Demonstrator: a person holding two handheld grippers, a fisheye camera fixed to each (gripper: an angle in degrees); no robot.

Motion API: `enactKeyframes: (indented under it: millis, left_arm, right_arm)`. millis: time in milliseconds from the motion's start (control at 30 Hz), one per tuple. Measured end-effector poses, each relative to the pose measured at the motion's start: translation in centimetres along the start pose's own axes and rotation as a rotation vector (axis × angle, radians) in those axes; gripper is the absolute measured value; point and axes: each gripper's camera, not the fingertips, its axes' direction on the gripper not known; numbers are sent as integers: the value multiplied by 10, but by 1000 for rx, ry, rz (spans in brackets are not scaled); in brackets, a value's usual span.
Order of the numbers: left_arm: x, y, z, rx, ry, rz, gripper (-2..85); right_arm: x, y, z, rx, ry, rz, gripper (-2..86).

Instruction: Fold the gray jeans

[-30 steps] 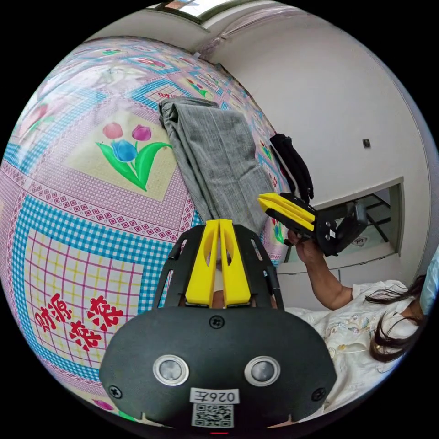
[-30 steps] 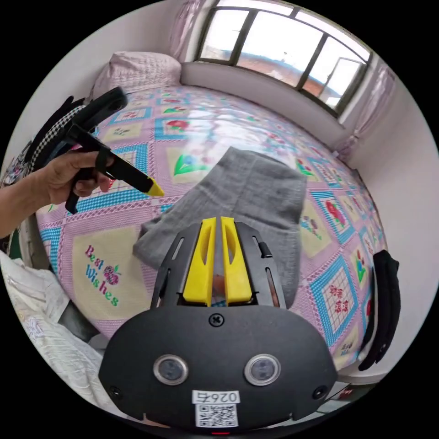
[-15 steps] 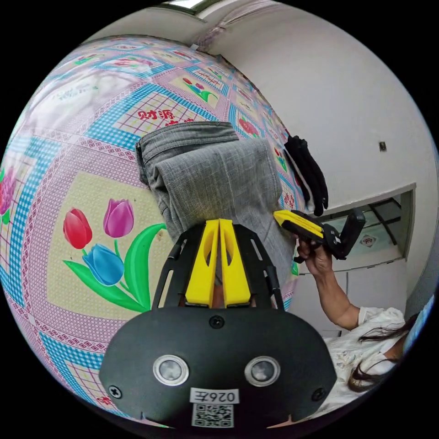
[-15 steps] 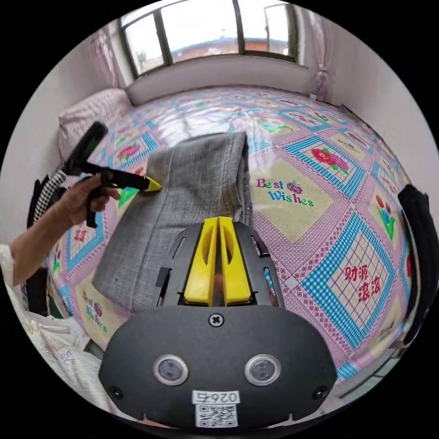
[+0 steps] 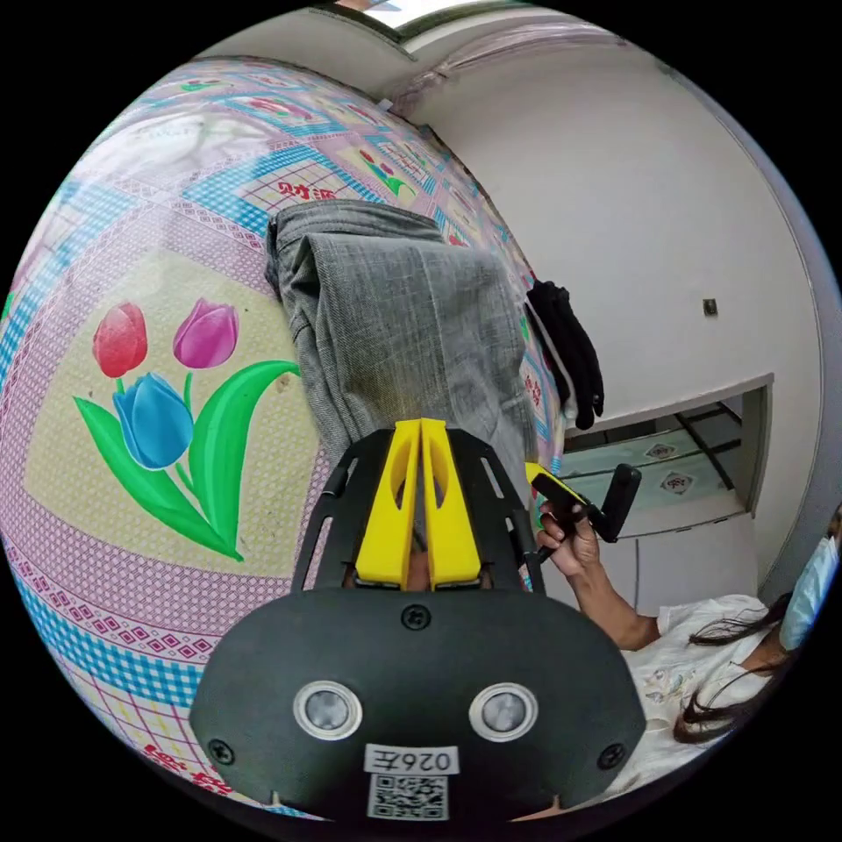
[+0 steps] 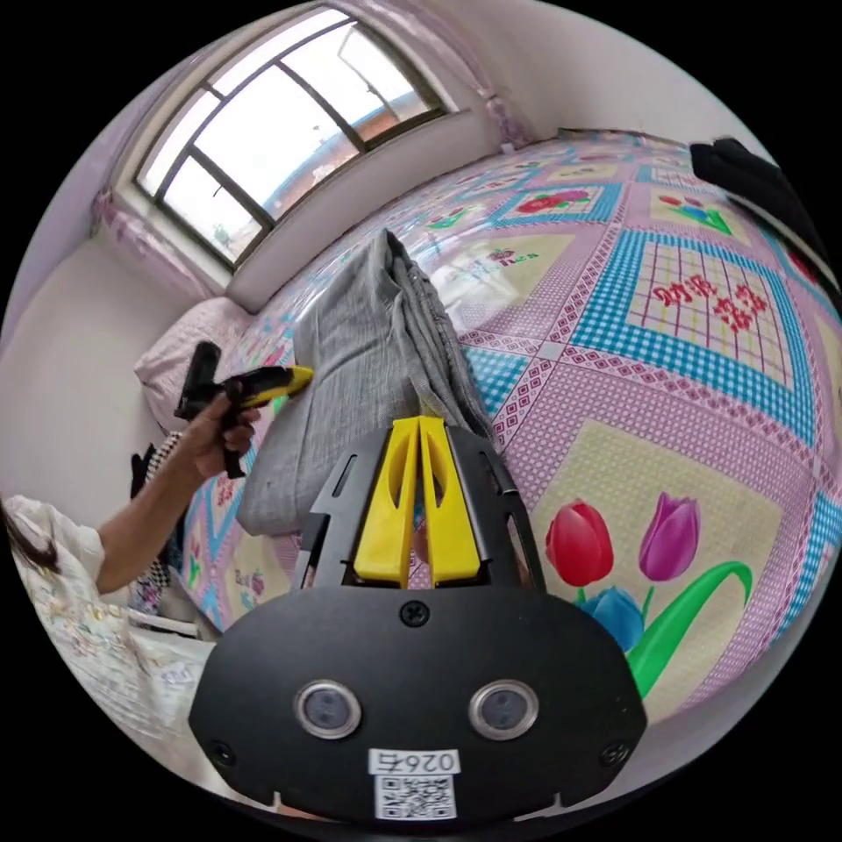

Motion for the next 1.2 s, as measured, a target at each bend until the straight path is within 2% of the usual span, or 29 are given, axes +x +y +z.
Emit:
enactKeyframes:
  millis: [133, 367, 500, 667, 800, 867, 967, 1067, 1100, 1200]
  left_arm:
    - [22, 4, -17, 58, -34, 51, -10]
    - [61, -14, -6, 75, -48, 182, -10]
    - [73, -19, 14, 38, -63, 188, -10]
    - [90, 8, 15, 41, -43, 225, -10]
    - [90, 39, 16, 4, -161, 204, -9]
    - [88, 52, 3, 59, -193, 168, -7]
    - [78, 69, -23, 136, -236, 108, 5]
    - [55, 70, -39, 128, -268, -2, 96]
    - [44, 68, -42, 113, -240, -60, 135]
    - [29, 56, -42, 88, -95, -119, 166]
  right_arm:
    - [-2, -8, -60, 53, -3, 40, -9]
    - [26, 13, -128, 64, -221, 265, -2]
    - [25, 16, -136, 25, -258, 327, 31]
    - [21, 10, -133, -33, -401, 400, 59]
    - [20, 6, -125, -55, -451, 468, 69]
    - [21, 3, -125, -47, -523, 512, 67]
    - [19, -10, -152, 18, -475, 457, 64]
    - [26, -36, -185, 73, -342, 334, 67]
    - [28, -43, -190, 78, -316, 305, 69]
    - [36, -88, -201, 68, -223, 159, 86]
